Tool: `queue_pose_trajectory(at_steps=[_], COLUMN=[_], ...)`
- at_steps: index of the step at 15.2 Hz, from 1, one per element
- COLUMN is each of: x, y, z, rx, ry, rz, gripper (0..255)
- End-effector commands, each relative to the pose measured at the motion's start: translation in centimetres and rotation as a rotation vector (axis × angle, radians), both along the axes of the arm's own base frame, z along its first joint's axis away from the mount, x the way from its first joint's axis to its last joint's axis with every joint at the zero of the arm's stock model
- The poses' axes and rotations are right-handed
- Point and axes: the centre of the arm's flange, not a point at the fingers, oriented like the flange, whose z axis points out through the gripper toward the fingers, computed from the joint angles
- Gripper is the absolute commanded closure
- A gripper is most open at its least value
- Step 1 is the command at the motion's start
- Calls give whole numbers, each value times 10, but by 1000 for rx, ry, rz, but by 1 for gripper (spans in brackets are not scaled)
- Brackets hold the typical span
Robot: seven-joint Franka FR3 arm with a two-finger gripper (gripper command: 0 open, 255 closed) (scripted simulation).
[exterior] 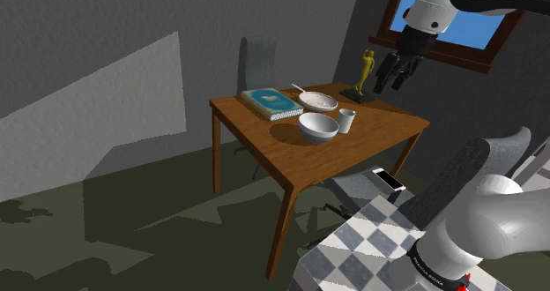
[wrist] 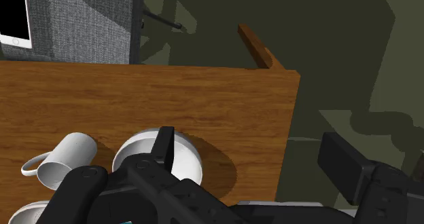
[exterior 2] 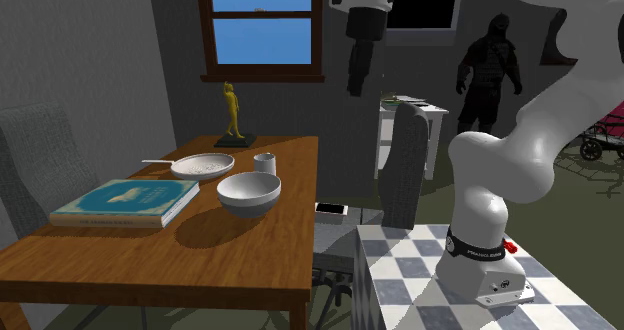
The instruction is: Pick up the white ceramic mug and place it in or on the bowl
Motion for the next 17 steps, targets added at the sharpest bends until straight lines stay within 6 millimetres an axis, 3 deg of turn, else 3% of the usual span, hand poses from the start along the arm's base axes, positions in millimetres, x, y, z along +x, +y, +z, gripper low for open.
queue_pose_trajectory(at_steps=[1, 17], x=[0, 137], y=[0, -138], z=[0, -106], rx=[0, -17], ry=[0, 137], rz=[0, 124], gripper=[0, 0])
